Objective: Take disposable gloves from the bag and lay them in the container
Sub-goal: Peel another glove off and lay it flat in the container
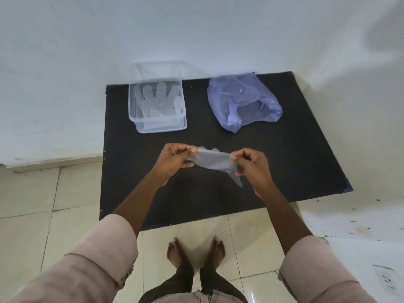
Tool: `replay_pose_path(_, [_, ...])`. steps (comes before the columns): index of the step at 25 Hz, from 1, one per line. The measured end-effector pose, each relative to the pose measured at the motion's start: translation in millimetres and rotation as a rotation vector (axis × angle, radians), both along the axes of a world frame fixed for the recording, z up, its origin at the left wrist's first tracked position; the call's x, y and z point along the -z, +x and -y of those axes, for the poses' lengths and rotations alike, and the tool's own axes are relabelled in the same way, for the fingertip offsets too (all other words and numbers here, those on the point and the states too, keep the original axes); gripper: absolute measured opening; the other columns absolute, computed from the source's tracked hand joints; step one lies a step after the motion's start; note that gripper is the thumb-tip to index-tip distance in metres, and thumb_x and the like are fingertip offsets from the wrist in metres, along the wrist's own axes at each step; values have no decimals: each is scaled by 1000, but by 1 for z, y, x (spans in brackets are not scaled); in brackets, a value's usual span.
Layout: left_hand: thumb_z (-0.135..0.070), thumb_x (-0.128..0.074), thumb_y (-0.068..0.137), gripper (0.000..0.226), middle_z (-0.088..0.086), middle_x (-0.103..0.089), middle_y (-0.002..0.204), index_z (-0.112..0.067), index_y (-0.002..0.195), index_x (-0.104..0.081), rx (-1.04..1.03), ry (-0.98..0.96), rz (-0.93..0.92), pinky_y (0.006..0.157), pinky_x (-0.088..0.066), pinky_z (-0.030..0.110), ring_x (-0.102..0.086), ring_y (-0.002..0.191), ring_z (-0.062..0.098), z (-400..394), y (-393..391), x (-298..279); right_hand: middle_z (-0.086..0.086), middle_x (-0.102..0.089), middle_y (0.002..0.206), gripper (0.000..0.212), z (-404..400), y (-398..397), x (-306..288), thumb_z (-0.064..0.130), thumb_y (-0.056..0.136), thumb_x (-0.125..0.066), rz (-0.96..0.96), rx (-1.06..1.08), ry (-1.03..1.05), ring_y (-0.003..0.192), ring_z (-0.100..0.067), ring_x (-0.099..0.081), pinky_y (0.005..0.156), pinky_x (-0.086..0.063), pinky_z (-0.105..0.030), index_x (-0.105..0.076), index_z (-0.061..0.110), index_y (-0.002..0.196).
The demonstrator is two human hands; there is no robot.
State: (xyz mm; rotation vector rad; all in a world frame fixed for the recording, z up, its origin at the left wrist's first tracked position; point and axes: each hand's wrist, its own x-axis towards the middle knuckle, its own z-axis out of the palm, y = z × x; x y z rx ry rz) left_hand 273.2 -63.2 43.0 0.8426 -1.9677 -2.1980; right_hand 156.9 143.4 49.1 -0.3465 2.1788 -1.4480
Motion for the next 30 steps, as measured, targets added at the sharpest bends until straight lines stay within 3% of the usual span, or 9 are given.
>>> replay_pose_path(5, [-9,-61,90,24,8,-74,88,-17,75,-78,-42,-7,-112,69,-61,29,-68,85,18,23,-8,-37,-14,-72,96,11,30,-4,-50,6,85,-62,125,43,-126,83,-24,-67,57,-53,-25,-70,7,79])
replay_pose_path(9, [-10,-55,93,19,11,-76,83,-1,85,-70,-62,-4,-151,65,-61,28,-74,79,21,43,-8,-60,-21,-73,97,19,55,0,-82,2,89,-53,180,25,-201,87,-31,-71,62,-57,-32,-65,9,75])
replay_pose_path(14, [-11,-54,93,19,15,-75,81,0,85,-68,-96,-14,-126,65,-61,28,-75,75,26,67,-2,-75,-37,-66,94,18,89,-1,-102,0,92,-47,179,-8,-157,77,-39,-66,67,-57,-34,-57,6,78])
replay_pose_path(20, [-18,-60,90,17,14,-77,81,-5,92,-71,-184,-65,-48,65,-59,28,-76,76,26,116,-4,-80,-25,-72,88,16,144,-17,-99,3,91,-52,176,-76,-124,79,-34,-70,76,-57,-40,-57,8,77])
replay_pose_path(26, [-12,-54,96,18,15,-74,82,-2,93,-69,-261,-73,34,64,-61,25,-74,70,20,177,-42,-82,-26,-67,89,15,216,-61,-91,2,89,-53,228,-87,-129,83,-36,-69,68,-57,-35,-57,8,76])
replay_pose_path(30, [1,-49,92,20,16,-70,79,-2,84,-67,-328,-68,33,57,-58,24,-72,60,18,225,-87,-89,-21,-70,79,19,275,-107,-90,-1,86,-51,241,-64,-129,68,-28,-69,59,-56,-29,-56,8,70])
